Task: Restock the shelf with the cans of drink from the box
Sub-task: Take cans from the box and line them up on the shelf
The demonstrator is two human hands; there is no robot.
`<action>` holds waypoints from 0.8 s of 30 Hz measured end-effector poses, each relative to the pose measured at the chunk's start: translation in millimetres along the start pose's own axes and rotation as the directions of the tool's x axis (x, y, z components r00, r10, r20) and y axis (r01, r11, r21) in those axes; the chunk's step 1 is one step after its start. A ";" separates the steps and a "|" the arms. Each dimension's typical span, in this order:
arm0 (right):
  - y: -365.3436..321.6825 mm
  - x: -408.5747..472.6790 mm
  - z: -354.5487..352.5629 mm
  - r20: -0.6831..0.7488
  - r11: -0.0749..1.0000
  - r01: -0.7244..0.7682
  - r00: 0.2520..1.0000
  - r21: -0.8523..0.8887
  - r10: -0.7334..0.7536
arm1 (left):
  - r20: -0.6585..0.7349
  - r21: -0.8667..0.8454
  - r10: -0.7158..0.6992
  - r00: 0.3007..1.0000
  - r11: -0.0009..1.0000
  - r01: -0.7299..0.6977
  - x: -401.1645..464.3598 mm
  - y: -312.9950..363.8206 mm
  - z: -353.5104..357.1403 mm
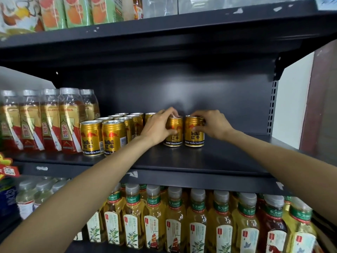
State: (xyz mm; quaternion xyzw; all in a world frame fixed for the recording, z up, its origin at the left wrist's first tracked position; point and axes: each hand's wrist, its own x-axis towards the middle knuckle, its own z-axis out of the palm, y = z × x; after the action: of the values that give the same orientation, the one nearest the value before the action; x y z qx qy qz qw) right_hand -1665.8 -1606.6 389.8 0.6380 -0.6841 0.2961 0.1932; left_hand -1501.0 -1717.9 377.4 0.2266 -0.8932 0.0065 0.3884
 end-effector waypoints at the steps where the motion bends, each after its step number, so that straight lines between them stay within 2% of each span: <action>1: 6.3 2.4 -0.3 -0.004 1.000 -0.024 1.000 -0.004 0.024 | -0.016 -0.009 -0.006 1.000 1.000 0.006 7.5 3.6 4.2; 6: 31.3 14.1 -1.1 0.053 0.994 -0.108 0.993 -0.028 0.109 | 0.059 0.045 -0.022 0.998 0.999 0.020 39.9 12.4 32.2; 11: 46.0 25.6 3.3 0.107 0.992 -0.120 0.987 -0.030 0.122 | 0.143 0.090 0.055 0.988 0.994 -0.068 54.1 3.0 46.6; 14: 50.9 30.3 9.4 0.104 0.993 -0.114 0.988 -0.041 0.118 | 0.123 0.244 0.104 0.987 0.961 -0.131 63.0 -4.3 49.1; 18: 54.2 36.9 18.0 0.073 0.988 -0.115 0.990 -0.104 0.123 | 0.089 0.433 0.111 0.990 0.891 -0.139 73.0 -13.2 59.6; 20: 54.9 42.6 22.6 0.066 0.986 -0.117 0.990 -0.120 0.126 | 0.085 0.461 0.101 0.991 0.878 -0.129 76.8 -16.2 64.7; 24: 57.2 49.2 30.3 0.051 0.982 -0.115 0.991 -0.148 0.124 | 0.089 0.410 0.066 0.994 0.907 -0.096 78.1 -20.2 66.4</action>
State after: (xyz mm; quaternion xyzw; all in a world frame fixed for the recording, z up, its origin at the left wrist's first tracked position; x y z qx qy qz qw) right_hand -1724.4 -1663.1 389.6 0.5887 -0.7464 0.2374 0.2002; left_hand -1585.1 -1779.7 382.1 0.2665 -0.8937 0.2034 0.2983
